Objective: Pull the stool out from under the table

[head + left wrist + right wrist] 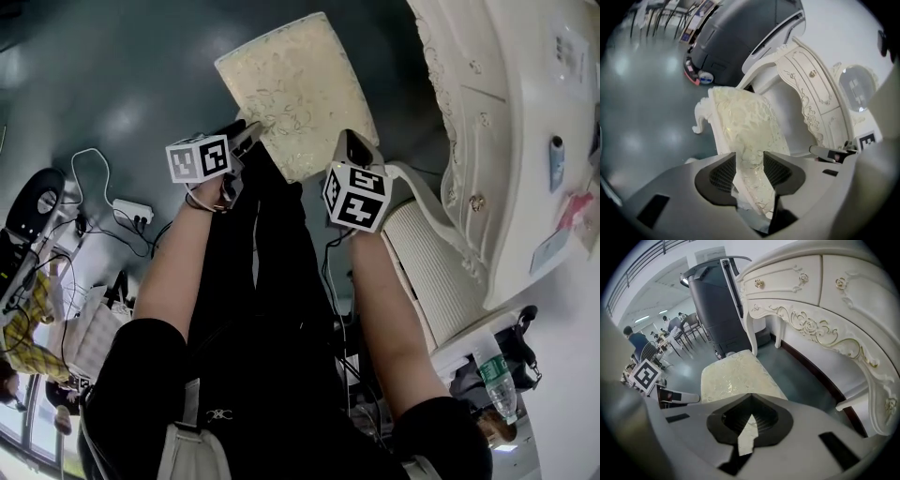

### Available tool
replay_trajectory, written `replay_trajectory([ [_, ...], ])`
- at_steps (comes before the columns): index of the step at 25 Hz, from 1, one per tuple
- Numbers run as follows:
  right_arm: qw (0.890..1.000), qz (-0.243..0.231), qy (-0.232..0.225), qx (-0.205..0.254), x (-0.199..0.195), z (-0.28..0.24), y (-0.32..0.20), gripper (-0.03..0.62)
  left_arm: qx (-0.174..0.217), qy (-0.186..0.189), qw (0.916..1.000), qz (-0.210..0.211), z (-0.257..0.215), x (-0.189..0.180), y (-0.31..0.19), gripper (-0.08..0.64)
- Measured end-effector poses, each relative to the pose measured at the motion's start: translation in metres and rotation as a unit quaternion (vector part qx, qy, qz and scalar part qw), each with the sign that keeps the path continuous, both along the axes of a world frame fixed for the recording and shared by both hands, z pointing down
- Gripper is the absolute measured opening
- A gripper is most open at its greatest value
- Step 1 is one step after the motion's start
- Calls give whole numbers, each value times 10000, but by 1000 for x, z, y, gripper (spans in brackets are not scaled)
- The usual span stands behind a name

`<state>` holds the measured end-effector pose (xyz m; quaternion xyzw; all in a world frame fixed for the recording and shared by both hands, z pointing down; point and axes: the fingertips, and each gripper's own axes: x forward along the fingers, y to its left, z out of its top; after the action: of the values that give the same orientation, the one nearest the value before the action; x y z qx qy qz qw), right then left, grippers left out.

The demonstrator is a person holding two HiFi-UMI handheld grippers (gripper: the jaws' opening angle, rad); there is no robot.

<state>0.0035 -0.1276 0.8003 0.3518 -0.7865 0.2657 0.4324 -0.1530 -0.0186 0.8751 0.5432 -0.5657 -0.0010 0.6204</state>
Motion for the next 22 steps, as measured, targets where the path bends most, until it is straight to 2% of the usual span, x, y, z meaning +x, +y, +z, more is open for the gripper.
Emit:
replay_trajectory([
  [1,10000,38,-30,4,-2,-3,1,6,-111,-322,9994,83,-9,-6,-2,161],
  [2,10000,75,-51,4,-3,-7,3,6,-192,-548,9982,160,-18,-9,-5,11],
  [3,9999,105,-67,5,-4,-11,4,6,-207,-629,9975,234,-27,-9,-9,3],
  [6,9997,172,-166,-1,-7,-29,6,6,-116,-556,9975,428,-56,-1,-25,3],
  [9,9990,190,-398,4,-13,-60,6,6,-55,-925,9921,844,-94,9,-37,3],
  [11,9984,190,-533,85,-14,-86,2,6,30,-1317,9842,1182,-127,17,-46,3],
  [14,9972,242,-633,318,-10,-129,-5,6,275,-2068,9655,1556,-181,27,-61,3],
  [16,9954,350,-749,490,-5,-160,-9,6,500,-2408,9541,1708,-218,35,-73,3],
  [22,9807,768,-1563,891,11,-253,-25,6,1408,-2460,9433,1726,-333,68,-120,3],
])
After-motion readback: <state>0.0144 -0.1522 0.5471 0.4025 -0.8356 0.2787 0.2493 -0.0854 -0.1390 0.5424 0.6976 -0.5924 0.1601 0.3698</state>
